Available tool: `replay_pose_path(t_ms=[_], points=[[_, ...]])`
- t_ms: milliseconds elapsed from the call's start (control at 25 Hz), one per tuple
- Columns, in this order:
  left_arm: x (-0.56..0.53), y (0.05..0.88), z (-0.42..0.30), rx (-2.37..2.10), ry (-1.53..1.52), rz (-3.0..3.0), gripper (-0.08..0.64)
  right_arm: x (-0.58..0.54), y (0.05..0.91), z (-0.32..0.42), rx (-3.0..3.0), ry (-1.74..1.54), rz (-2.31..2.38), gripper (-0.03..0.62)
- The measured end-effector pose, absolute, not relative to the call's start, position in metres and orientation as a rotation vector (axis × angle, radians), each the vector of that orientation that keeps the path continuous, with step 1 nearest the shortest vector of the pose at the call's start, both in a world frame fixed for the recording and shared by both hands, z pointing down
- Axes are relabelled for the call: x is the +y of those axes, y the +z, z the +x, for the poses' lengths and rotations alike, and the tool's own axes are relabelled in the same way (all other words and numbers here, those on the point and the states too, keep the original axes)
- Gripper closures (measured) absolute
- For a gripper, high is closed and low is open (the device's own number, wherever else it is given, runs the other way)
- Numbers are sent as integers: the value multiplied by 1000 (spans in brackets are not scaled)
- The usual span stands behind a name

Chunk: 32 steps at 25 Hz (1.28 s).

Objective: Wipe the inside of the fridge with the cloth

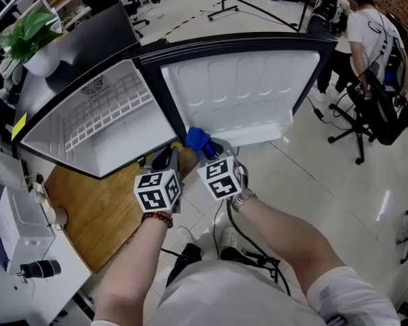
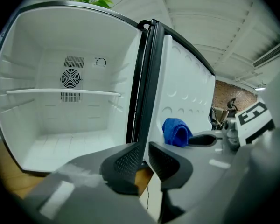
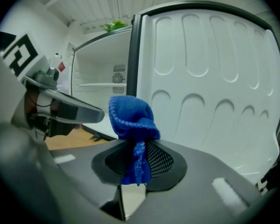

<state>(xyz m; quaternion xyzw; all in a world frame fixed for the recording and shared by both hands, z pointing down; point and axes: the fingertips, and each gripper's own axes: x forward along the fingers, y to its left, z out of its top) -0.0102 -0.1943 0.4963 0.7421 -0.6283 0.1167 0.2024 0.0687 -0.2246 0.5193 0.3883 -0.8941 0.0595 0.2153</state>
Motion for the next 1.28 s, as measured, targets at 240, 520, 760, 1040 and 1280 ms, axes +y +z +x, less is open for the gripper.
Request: replay_pose_path(t_ms=[240, 520, 760, 1040, 1280], points=[[-193, 502, -18, -1752, 328, 2063, 497, -237, 540, 78, -2422, 184, 1099, 517], [-201, 503, -5, -1723, 334, 2095, 497, -242, 546, 106, -2378, 198, 1151, 516], [-202, 504, 15, -1688, 332, 2127, 497, -250, 548, 143, -2337, 212, 1215, 517], [-202, 514, 42, -1633, 348, 2135, 492, -262, 549, 198, -2273, 226, 1309, 517], [-206, 520, 58, -1602, 349, 2134, 489, -274, 550, 243, -2214, 244, 1391, 517]])
